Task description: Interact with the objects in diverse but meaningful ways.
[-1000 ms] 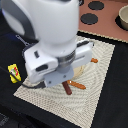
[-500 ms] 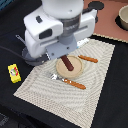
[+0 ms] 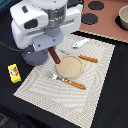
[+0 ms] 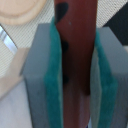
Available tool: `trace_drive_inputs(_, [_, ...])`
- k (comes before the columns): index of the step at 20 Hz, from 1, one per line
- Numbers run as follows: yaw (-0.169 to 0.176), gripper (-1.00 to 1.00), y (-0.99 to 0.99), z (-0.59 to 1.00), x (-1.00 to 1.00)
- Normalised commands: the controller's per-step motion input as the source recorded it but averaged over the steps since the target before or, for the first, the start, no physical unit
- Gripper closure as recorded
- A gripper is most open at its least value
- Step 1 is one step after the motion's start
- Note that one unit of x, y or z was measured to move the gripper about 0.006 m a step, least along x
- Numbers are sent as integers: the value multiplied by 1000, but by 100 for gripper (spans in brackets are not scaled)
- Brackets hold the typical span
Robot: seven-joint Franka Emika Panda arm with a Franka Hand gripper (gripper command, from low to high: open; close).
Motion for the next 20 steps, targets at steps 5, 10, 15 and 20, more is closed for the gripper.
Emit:
trace_drive_inputs(5, [0,100,194,-349,-918])
trace_drive_inputs(10, [11,100,254,-430,-910])
trace_drive_inputs(15, [22,100,293,-420,-933])
trace_drive_inputs(20, [24,100,294,-423,-931])
